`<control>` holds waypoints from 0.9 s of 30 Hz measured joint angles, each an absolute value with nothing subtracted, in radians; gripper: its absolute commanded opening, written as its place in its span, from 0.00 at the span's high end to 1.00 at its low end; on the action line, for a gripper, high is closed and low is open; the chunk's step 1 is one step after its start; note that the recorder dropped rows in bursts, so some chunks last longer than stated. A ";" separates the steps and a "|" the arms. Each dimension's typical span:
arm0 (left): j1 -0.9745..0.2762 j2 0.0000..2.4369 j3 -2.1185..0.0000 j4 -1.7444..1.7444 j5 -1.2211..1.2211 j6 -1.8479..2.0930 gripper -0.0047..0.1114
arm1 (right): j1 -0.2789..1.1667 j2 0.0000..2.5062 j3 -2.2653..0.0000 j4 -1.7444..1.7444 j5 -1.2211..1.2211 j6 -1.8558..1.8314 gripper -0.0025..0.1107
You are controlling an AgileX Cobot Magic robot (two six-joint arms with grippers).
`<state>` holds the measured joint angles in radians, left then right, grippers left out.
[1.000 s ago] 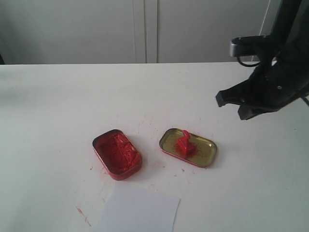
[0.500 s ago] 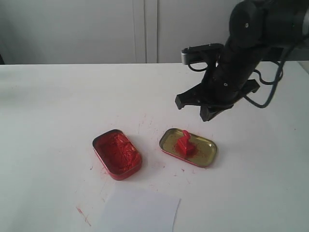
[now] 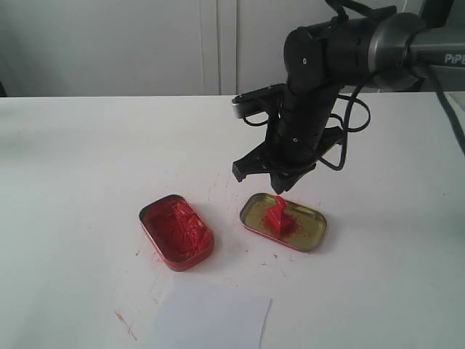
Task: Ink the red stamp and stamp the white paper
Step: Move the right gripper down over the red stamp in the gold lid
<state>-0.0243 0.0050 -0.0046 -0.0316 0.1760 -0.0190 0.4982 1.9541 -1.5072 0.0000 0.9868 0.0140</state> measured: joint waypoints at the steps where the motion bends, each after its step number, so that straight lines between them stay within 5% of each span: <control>1: -0.024 0.005 -0.005 -0.032 0.176 -0.019 0.96 | 0.498 1.956 -1.507 0.000 0.987 0.014 0.75; 7: -0.024 0.005 -0.005 -0.032 0.176 -0.019 0.96 | 0.498 1.978 -1.512 -0.007 0.983 0.019 0.67; 27: -0.024 0.005 -0.005 -0.032 0.176 -0.019 0.96 | 0.498 2.035 -1.512 -0.073 0.957 0.077 0.67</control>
